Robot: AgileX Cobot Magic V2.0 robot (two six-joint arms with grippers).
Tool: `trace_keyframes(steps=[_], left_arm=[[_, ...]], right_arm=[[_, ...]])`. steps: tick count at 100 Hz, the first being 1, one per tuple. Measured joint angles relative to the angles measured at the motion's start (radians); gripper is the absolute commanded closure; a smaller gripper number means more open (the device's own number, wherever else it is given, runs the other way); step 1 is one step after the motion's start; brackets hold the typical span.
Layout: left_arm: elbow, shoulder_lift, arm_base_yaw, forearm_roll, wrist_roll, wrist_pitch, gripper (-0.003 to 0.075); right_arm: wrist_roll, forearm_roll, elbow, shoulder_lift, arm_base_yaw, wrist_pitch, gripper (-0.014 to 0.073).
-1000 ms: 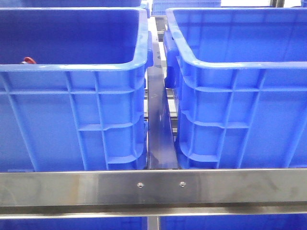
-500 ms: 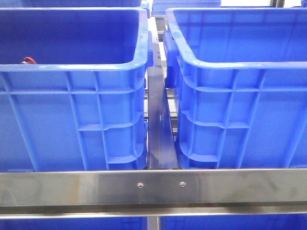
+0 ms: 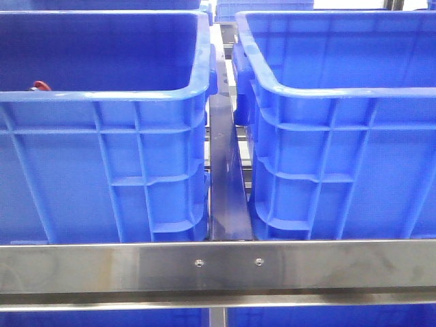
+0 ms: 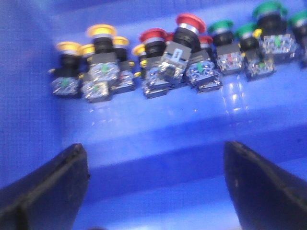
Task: Pick red and yellow buttons and place in box
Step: 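Move the left gripper down toward a red push button in the crate, then close the left gripper on the red button's body and lift it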
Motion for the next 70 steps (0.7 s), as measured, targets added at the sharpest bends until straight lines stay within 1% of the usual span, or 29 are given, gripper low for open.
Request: trace_keyframes(steps=[19,35,53,70], left_arm=[[-0.207,0.267,-0.023,0.0,0.068,0.115,0.0172],[-0.335,0.446,-0.053,0.0,0.129,0.147,0.0172],[-0.432,0.551,-0.072,0.0,0.184,0.185,0.0172],[-0.456,0.591,-0.072,0.0,0.21,0.183,0.0172]], right_arm=[[0.0,0.0,0.0,0.0,0.0,0.0,0.0661],[0.0,0.0,0.0,0.0,0.0,0.0,0.0661],[0.0,0.0,0.0,0.0,0.0,0.0,0.0661],[0.0,0.0,0.0,0.0,0.0,0.0,0.0661]])
